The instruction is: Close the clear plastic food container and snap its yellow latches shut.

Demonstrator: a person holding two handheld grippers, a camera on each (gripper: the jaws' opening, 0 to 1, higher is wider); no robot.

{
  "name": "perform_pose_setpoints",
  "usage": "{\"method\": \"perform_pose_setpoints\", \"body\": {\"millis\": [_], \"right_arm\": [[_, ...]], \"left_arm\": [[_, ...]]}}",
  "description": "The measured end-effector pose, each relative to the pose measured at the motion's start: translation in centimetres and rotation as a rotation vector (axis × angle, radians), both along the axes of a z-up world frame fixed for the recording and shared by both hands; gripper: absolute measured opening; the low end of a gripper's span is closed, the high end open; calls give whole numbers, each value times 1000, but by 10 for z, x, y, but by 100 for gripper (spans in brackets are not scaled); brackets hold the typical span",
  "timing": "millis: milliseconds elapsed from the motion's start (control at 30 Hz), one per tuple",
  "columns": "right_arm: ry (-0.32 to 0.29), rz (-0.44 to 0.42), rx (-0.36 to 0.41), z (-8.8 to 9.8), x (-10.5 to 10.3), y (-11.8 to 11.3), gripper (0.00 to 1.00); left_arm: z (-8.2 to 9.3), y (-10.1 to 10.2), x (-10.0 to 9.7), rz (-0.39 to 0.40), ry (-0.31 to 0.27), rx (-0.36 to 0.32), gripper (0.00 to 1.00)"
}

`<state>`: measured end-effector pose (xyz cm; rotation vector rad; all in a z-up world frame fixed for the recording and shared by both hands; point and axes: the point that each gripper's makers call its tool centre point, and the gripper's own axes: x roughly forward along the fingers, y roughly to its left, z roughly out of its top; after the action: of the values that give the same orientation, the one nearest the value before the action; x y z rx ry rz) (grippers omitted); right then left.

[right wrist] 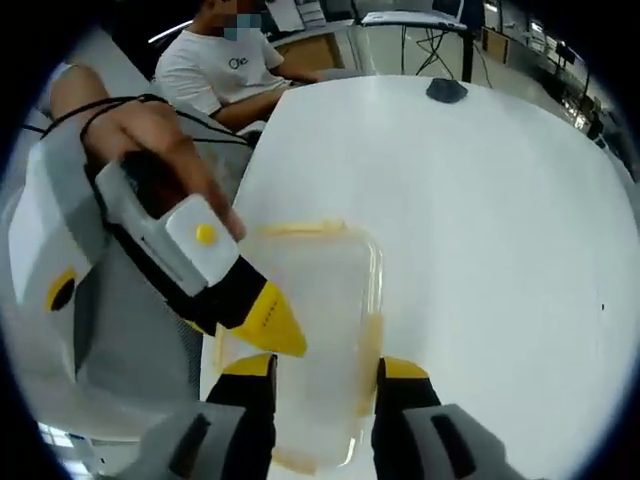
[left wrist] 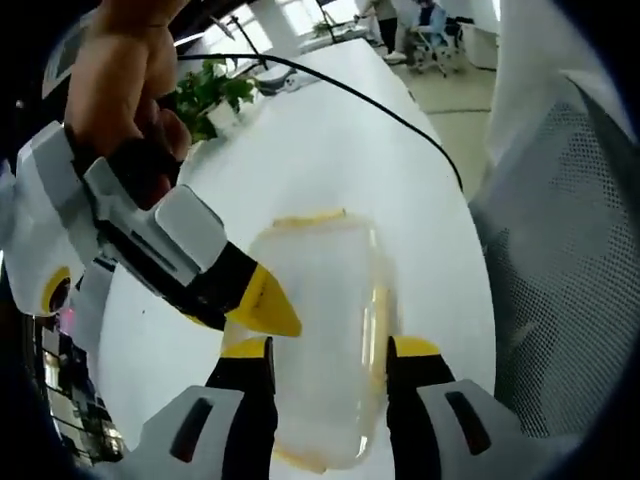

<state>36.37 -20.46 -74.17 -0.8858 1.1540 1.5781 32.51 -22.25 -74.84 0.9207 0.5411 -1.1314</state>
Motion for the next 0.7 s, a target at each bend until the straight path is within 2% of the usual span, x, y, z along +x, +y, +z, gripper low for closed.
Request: {"method": "perform_pose_setpoints", "body": {"millis": [33,100,167,400,500,700], "right_arm": [[-3,11,1,-1,0,0,35],[2,5,1,-1,2,1,35],[-6,17,-1,0,1,3,36],[-6,9,23,1,2,4,37],[-21,9,73,3,2,5,37],[-61,-1,91,5,3,5,37]], "left_arm": [[-1,-2,-1,-31,-17,7,40],[0,0,0,-37,-11,-7,41],[1,-1,0,-50,-17,13,41],[6,1,2,-40,18,-36,43],[14,-5,-2,-45,102,-148,39],[17,0,0,-34,158,-161,38]]}}
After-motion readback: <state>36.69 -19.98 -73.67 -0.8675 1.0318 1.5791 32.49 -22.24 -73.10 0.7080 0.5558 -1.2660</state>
